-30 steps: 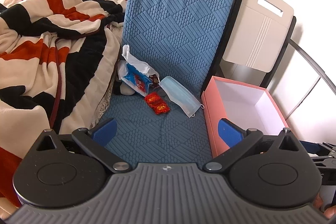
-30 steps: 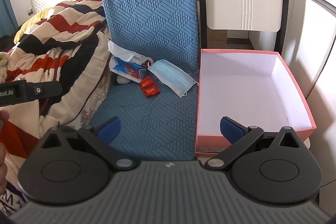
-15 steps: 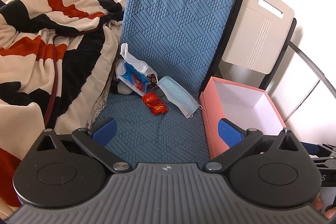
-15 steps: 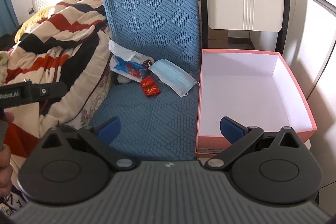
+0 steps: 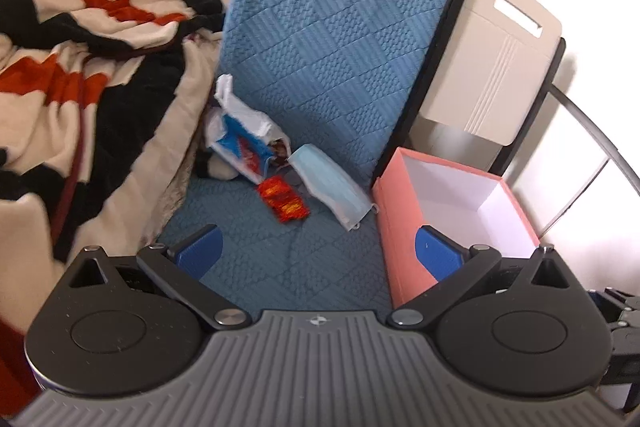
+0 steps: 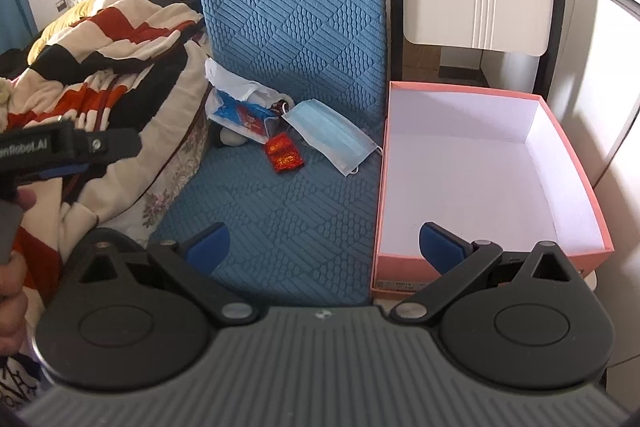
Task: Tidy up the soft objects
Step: 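Move both tools down toward the red packet and blue face mask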
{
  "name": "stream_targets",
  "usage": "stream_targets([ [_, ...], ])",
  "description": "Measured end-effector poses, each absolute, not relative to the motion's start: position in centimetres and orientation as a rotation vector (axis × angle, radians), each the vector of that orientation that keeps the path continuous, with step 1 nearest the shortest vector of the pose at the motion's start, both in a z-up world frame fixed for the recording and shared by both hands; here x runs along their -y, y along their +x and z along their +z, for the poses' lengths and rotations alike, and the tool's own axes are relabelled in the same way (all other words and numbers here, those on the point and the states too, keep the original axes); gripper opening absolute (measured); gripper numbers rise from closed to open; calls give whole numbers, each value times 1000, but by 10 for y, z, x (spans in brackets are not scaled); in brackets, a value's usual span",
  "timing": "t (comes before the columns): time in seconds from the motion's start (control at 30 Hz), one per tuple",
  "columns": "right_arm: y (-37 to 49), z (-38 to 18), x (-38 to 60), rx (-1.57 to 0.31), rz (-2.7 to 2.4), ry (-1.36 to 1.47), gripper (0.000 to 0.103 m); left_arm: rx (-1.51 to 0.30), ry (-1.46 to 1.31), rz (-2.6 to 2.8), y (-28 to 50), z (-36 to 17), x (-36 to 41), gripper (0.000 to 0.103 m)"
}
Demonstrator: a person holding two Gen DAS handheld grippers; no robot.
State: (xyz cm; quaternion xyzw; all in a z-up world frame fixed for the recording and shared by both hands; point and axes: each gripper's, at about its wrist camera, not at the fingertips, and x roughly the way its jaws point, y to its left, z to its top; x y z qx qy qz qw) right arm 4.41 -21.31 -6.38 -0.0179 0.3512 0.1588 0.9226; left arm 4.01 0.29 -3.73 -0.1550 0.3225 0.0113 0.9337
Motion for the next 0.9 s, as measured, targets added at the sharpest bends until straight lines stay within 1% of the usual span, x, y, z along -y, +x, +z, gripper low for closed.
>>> stream_targets([
  [0.2,62,-80,217,-742,326,-31,103,-626,-299,14,64,-44,5,103],
  [0.43,79,-91,221,-739,313,-16,103,-641,-276,-26,90,-57,13,103],
  [0.9,122,-112,209,-742,313,4,103,-647,-254,-11,144,-81,-3,103],
])
